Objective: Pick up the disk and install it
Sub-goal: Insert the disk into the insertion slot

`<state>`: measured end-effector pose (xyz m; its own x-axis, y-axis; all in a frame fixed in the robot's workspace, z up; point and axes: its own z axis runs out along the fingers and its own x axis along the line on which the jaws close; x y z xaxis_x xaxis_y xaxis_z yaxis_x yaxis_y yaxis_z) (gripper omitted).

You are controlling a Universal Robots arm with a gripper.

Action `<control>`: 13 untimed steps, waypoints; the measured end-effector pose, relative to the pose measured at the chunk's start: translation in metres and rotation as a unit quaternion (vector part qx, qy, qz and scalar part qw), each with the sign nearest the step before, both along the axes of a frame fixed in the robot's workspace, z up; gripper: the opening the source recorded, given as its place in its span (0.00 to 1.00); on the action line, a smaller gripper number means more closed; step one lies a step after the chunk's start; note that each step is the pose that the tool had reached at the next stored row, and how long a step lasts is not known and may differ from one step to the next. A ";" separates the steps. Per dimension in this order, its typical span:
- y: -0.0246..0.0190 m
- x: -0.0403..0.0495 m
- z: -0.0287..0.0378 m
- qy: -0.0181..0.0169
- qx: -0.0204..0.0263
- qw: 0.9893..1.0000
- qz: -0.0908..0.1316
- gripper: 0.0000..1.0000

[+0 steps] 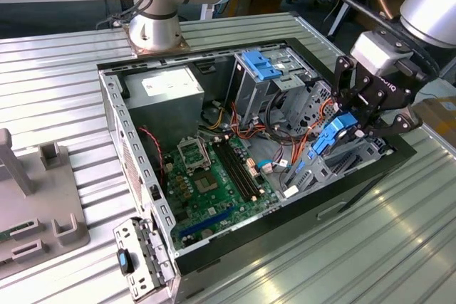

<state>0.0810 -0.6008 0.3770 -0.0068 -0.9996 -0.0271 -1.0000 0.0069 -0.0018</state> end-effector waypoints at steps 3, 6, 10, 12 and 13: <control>-0.0001 0.0002 0.0045 0.000 0.002 1.000 0.000 0.37; 0.0000 0.0000 0.0229 0.000 0.000 1.000 0.000 0.37; 0.0002 0.0001 0.0422 0.000 0.000 1.000 0.000 0.37; 0.0002 0.0001 0.0600 0.000 0.000 1.000 0.000 0.37; 0.0002 0.0001 0.0648 0.000 0.000 1.000 0.000 0.37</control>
